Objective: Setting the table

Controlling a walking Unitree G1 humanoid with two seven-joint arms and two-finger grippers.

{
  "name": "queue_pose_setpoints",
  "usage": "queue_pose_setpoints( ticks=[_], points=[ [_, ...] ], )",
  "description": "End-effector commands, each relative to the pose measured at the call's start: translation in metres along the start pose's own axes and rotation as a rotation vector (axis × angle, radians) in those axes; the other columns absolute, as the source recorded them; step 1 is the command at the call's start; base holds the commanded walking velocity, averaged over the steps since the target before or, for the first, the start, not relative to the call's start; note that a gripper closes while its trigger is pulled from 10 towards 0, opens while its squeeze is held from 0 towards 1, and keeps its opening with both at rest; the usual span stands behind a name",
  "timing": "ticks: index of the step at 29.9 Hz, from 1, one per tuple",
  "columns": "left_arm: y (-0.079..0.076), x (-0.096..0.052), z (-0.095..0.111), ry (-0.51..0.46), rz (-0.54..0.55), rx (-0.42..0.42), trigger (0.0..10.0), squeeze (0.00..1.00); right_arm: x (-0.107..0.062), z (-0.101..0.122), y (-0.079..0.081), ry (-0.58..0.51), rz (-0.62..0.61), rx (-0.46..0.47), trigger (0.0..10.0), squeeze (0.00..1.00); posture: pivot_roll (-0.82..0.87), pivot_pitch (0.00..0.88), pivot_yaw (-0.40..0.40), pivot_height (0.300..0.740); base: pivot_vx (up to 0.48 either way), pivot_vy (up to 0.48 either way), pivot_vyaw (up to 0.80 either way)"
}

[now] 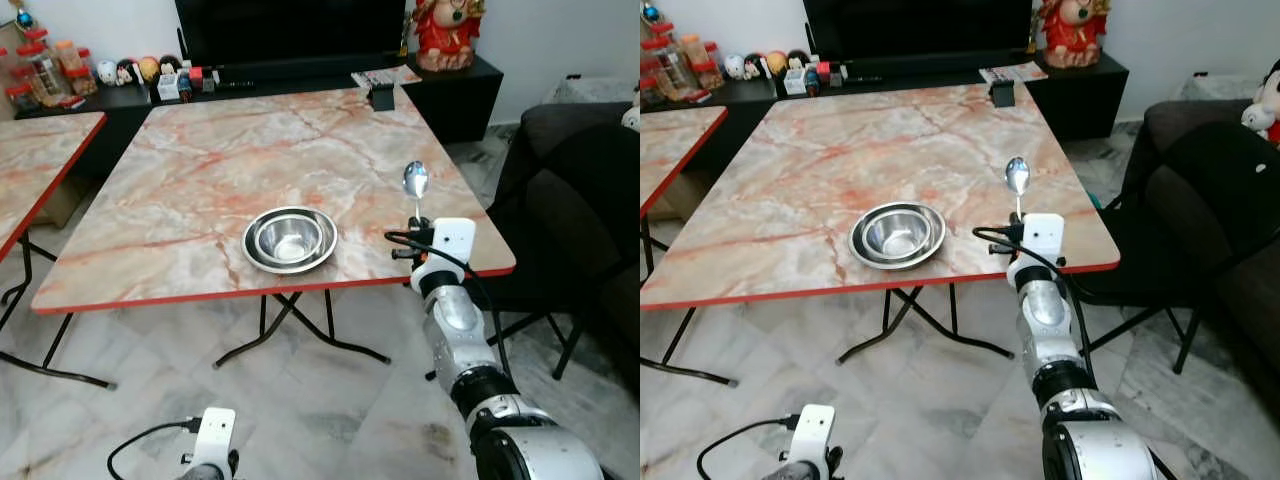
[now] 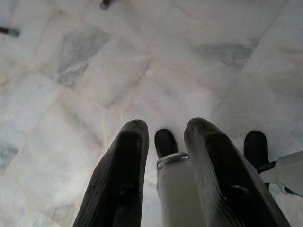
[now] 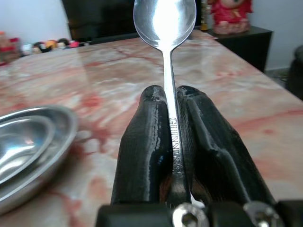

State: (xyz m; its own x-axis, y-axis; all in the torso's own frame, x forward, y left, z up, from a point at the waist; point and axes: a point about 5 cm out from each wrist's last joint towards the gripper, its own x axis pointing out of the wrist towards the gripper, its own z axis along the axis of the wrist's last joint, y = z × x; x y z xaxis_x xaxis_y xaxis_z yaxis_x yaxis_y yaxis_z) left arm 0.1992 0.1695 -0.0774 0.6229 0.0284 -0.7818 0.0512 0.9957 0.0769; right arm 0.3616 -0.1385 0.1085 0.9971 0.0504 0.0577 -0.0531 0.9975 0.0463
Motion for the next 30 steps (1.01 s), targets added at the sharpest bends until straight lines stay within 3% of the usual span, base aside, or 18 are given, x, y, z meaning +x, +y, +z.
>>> queue_pose_setpoints(
  ticks=[1,9,30],
  points=[
    [0.0101,-0.0005,-0.0004,-0.001,0.032,0.000,10.0,0.00,0.0031,0.0061,0.0077,-0.022,0.022,0.002,10.0,0.00,-0.18,0.000,0.049,0.740,0.251,0.000,0.00],
    [0.0109,-0.0002,0.0012,-0.003,0.036,0.003,10.0,0.00,0.0027,0.0055,0.0072,-0.018,0.024,-0.031,10.0,0.00,-0.18,0.000,0.051,0.740,0.269,0.000,0.00],
    [0.0111,0.0001,0.0025,-0.007,0.035,0.001,10.0,0.00,0.0041,0.0073,0.0085,-0.022,0.025,-0.013,10.0,0.00,-0.18,0.000,0.051,0.740,0.336,0.000,0.00]
  ],
)
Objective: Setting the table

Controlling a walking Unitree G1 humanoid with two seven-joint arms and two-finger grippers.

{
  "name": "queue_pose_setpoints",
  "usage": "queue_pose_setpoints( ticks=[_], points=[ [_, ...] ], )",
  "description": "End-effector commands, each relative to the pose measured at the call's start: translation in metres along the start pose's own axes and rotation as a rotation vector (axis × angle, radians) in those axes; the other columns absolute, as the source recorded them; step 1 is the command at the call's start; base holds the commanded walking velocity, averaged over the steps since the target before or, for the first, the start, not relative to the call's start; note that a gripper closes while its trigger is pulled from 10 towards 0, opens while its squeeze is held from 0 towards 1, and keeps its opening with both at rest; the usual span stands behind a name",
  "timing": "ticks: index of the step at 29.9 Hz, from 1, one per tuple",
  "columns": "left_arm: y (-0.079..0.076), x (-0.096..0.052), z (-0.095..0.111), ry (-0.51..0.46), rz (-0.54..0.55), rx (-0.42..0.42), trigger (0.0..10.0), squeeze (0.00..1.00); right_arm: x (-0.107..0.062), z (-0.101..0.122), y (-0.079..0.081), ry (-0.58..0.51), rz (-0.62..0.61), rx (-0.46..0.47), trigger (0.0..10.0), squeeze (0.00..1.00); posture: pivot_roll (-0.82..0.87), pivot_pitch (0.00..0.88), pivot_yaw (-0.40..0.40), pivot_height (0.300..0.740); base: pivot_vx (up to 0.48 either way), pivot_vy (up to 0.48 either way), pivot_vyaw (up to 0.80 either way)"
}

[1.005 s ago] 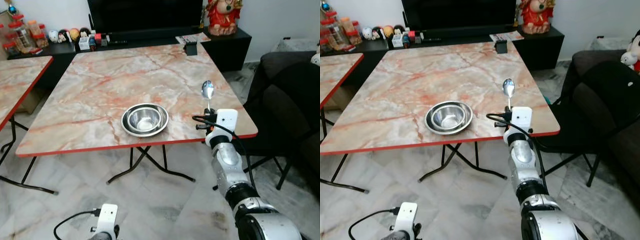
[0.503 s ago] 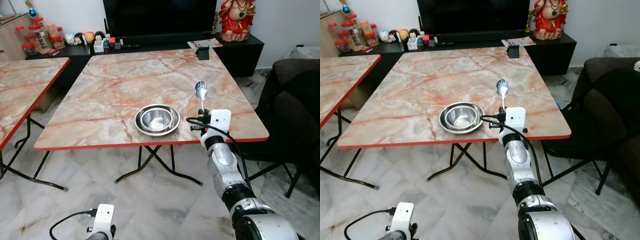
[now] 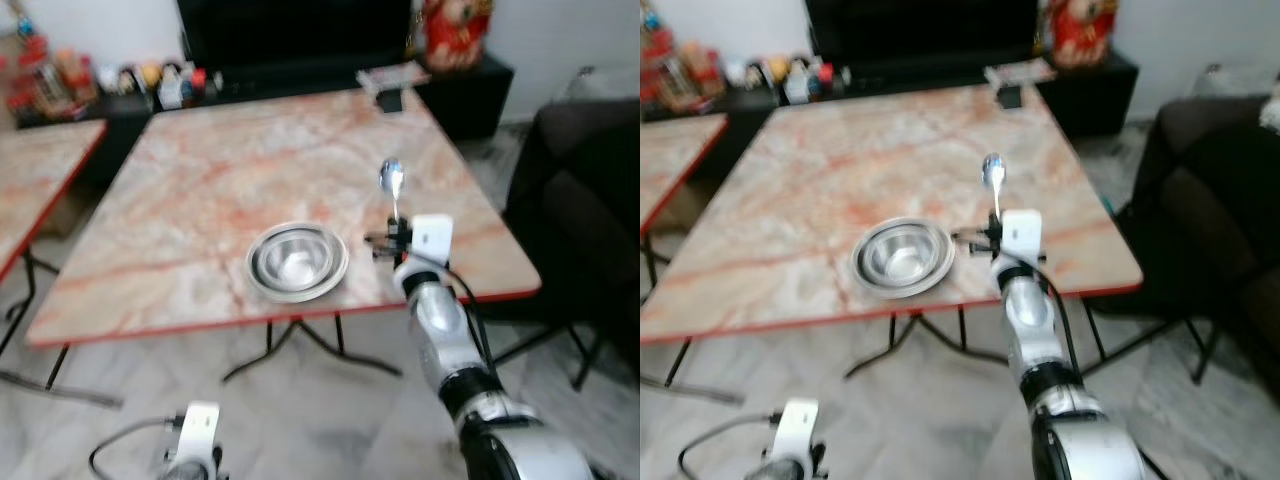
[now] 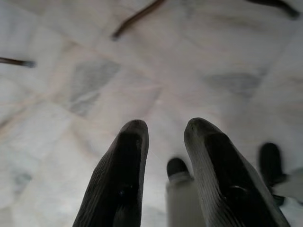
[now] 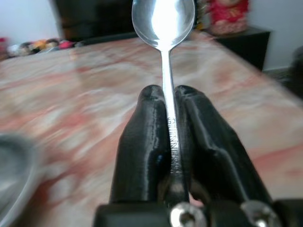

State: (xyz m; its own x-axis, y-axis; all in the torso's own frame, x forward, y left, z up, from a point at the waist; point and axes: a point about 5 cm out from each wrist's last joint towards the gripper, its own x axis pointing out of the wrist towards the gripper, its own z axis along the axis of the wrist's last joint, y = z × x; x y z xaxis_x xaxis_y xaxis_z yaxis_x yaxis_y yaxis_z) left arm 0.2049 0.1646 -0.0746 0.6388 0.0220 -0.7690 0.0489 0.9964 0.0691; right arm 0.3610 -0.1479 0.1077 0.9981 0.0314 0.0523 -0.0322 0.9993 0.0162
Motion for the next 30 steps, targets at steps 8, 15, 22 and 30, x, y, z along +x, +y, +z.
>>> queue_pose_setpoints(
  ticks=[8,15,22,30],
  points=[
    [0.015,-0.001,-0.003,0.008,0.038,0.005,10.0,0.00,0.003,0.005,0.019,-0.020,0.044,0.021,10.0,0.00,-0.18,0.000,0.053,0.740,0.040,0.000,0.00],
    [0.016,-0.001,-0.004,0.013,0.039,0.009,10.0,0.00,0.001,0.000,0.019,0.009,0.040,0.012,10.0,0.00,-0.18,0.000,0.055,0.740,0.000,0.000,0.00],
    [0.017,-0.001,-0.004,0.014,0.040,0.009,10.0,0.00,0.001,-0.001,0.022,0.031,0.058,0.034,10.0,0.00,-0.18,0.000,0.059,0.740,0.000,0.000,0.00],
    [0.017,-0.001,-0.003,0.015,0.040,0.009,10.0,0.00,0.002,-0.007,0.022,0.078,0.060,0.018,10.0,0.00,-0.18,0.000,0.057,0.740,0.000,0.000,0.00]
  ],
)
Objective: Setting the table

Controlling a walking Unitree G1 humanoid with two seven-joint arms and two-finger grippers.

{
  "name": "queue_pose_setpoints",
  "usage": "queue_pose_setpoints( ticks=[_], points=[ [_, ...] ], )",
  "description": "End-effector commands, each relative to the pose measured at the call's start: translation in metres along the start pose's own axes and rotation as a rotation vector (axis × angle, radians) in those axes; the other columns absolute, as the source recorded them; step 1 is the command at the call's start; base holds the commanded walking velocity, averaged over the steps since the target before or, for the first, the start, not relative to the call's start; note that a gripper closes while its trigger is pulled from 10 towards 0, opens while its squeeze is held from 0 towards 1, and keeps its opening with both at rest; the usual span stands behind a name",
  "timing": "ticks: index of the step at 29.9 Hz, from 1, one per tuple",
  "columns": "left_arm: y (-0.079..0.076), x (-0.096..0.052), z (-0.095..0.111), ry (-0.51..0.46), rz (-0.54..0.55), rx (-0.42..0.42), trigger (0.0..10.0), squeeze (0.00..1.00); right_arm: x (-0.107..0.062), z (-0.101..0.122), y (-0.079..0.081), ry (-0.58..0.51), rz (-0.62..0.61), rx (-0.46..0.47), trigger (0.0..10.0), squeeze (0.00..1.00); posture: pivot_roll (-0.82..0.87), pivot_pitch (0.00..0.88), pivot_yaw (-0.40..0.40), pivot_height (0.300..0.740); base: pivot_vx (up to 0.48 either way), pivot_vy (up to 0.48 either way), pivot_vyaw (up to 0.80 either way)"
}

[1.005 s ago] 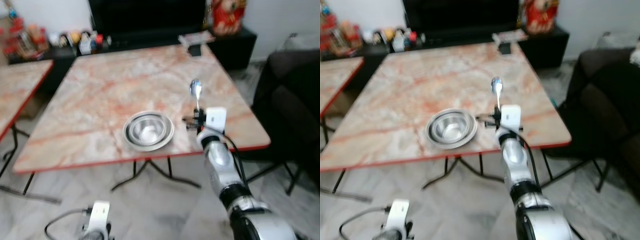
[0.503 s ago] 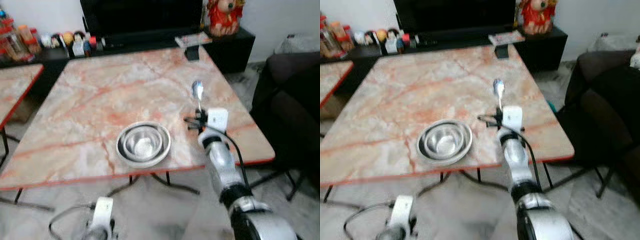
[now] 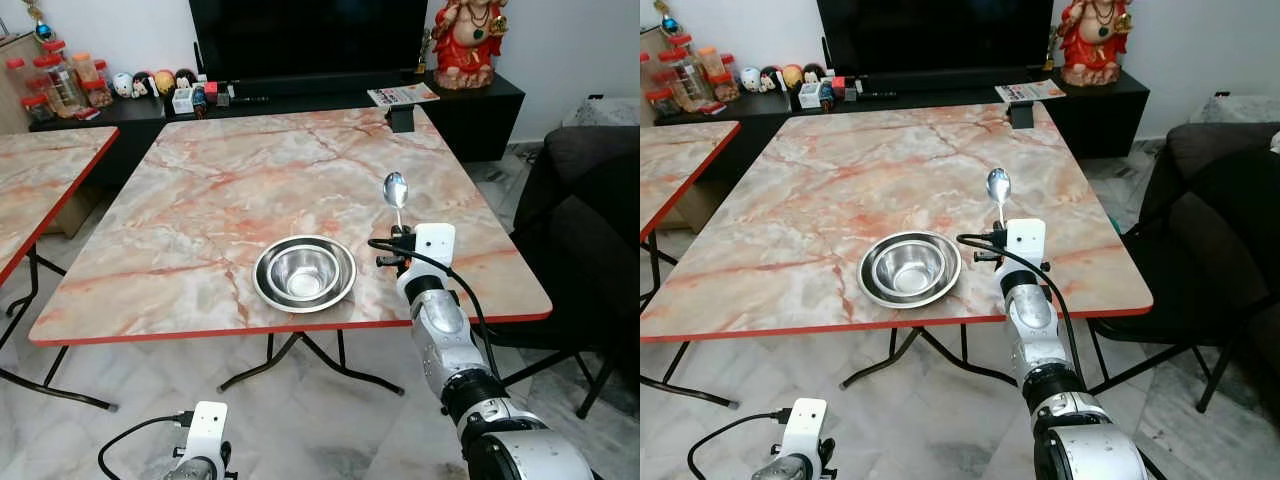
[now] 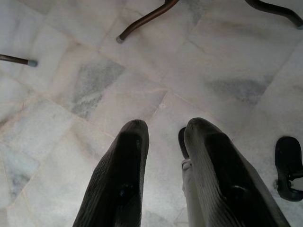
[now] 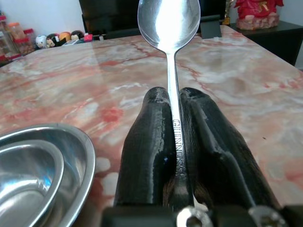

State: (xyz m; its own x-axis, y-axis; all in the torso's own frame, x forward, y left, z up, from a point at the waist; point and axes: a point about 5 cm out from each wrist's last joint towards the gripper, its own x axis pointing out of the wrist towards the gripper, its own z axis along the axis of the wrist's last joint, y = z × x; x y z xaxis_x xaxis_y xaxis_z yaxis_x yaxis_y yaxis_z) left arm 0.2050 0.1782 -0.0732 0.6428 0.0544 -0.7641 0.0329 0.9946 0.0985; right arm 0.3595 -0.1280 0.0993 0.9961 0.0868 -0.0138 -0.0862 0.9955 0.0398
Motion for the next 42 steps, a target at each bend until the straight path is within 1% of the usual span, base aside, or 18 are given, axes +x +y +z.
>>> queue_pose_setpoints(
  ticks=[1,3,11,15,17,18,21,25,42],
  points=[
    [0.003,0.000,-0.003,0.018,0.008,0.003,10.0,0.00,0.003,0.001,0.001,0.020,0.005,-0.007,10.0,0.00,-0.18,0.000,0.057,0.740,0.000,0.000,0.00],
    [0.003,0.000,-0.003,0.019,0.008,0.006,10.0,0.00,0.003,-0.002,0.001,0.050,0.003,-0.010,10.0,0.00,-0.18,0.000,0.057,0.740,0.000,0.000,0.00],
    [0.004,0.000,-0.002,0.019,0.019,0.008,10.0,0.00,0.004,-0.002,0.002,0.059,0.014,-0.008,10.0,0.00,-0.17,0.000,0.056,0.740,0.000,0.000,0.00],
    [0.005,0.000,-0.003,0.021,0.022,0.011,10.0,0.00,0.004,-0.001,0.003,0.051,0.029,-0.026,10.0,0.00,-0.17,0.000,0.056,0.740,0.252,0.000,0.00],
    [0.005,0.000,-0.003,0.021,0.022,0.013,10.0,0.00,0.004,0.002,0.005,0.028,0.050,-0.038,10.0,0.00,-0.17,0.000,0.056,0.740,0.261,0.000,0.00],
    [0.005,0.000,-0.003,0.021,0.022,0.014,10.0,0.00,0.004,0.004,0.009,0.003,0.077,-0.043,10.0,0.00,-0.18,0.000,0.059,0.740,0.262,0.000,0.66],
    [0.005,0.000,-0.003,0.021,0.021,0.015,10.0,0.00,0.003,0.005,0.011,-0.010,0.084,-0.039,10.0,0.00,-0.18,0.000,0.059,0.740,0.260,0.000,0.70],
    [0.005,0.000,-0.002,0.020,0.021,0.015,10.0,0.00,0.003,0.005,0.010,-0.008,0.064,-0.002,10.0,0.00,-0.18,0.000,0.058,0.740,0.264,0.000,0.18],
    [0.005,0.000,-0.003,0.019,0.018,0.016,10.0,0.00,0.001,0.000,0.010,0.006,0.054,0.006,10.0,0.00,-0.18,0.000,0.059,0.740,0.268,0.000,0.00]
  ],
)
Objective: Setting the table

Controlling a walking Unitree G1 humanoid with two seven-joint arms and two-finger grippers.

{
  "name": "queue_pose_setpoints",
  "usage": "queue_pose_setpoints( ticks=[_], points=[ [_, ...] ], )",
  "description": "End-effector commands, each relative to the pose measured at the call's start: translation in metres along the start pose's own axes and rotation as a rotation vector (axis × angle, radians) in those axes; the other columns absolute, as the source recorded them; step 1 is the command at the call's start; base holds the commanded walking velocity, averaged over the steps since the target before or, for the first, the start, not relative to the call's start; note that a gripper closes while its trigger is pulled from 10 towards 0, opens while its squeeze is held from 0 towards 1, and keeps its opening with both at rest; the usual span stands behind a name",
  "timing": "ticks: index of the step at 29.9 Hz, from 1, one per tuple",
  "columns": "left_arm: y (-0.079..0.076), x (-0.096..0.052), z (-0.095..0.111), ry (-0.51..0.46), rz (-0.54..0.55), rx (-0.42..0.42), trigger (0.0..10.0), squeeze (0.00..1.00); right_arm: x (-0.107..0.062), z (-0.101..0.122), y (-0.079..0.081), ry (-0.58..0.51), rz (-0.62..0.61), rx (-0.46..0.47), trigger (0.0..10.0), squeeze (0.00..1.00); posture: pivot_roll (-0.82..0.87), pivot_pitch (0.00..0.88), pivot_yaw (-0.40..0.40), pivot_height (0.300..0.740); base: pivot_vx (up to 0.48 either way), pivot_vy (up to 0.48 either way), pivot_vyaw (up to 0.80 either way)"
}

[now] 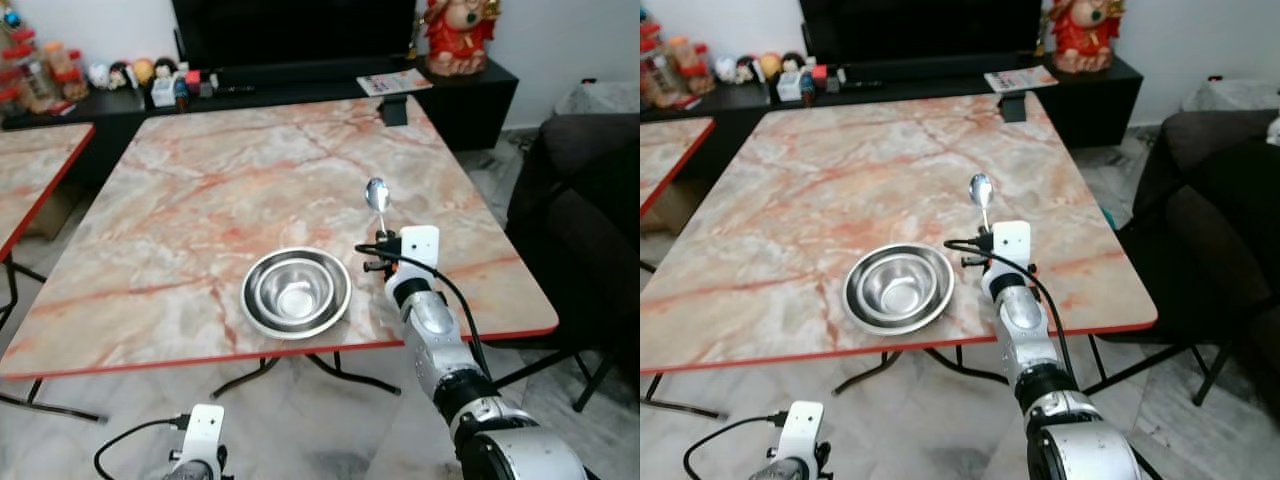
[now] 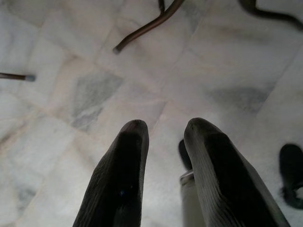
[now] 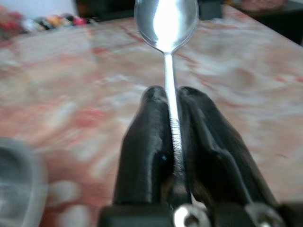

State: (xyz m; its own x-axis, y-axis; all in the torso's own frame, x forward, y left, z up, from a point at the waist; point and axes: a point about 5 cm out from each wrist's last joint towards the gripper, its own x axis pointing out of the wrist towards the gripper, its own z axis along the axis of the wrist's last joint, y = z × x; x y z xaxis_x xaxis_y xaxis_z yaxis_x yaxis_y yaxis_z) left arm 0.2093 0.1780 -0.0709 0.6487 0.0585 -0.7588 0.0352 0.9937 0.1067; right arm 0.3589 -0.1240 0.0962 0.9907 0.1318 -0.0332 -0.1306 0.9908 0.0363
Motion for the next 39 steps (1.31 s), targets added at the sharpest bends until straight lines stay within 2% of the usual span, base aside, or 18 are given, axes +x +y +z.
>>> queue_pose_setpoints(
  ticks=[1,9,18,22,32,39],
  points=[
    [0.005,-0.001,-0.007,0.027,0.013,0.010,10.0,0.00,0.002,0.004,0.006,-0.015,0.009,0.010,10.0,0.00,-0.18,0.000,0.059,0.740,0.274,0.000,0.00],
    [0.005,-0.002,-0.008,0.025,0.015,0.003,10.0,0.00,0.000,0.001,0.008,-0.009,0.008,0.018,10.0,0.00,-0.18,0.000,0.062,0.740,0.261,0.000,0.00],
    [0.005,-0.002,-0.008,0.026,0.012,0.004,10.0,0.00,-0.002,-0.003,0.011,-0.001,0.012,0.025,10.0,0.00,-0.18,0.000,0.062,0.740,0.000,0.000,0.00],
    [0.005,-0.002,-0.009,0.033,0.010,0.008,10.0,0.00,-0.004,-0.010,0.013,0.036,0.004,0.011,10.0,0.00,-0.18,0.000,0.063,0.740,0.000,0.000,0.00],
    [0.005,-0.002,-0.010,0.036,0.008,0.007,10.0,0.00,-0.003,-0.017,0.001,0.129,-0.087,-0.009,10.0,0.00,-0.17,0.000,0.063,0.740,0.000,0.000,0.00],
    [0.005,-0.002,-0.011,0.036,0.006,0.008,10.0,0.00,-0.003,-0.021,-0.007,0.184,-0.109,-0.031,10.0,0.00,-0.17,0.000,0.062,0.740,0.000,0.000,0.00]
  ],
)
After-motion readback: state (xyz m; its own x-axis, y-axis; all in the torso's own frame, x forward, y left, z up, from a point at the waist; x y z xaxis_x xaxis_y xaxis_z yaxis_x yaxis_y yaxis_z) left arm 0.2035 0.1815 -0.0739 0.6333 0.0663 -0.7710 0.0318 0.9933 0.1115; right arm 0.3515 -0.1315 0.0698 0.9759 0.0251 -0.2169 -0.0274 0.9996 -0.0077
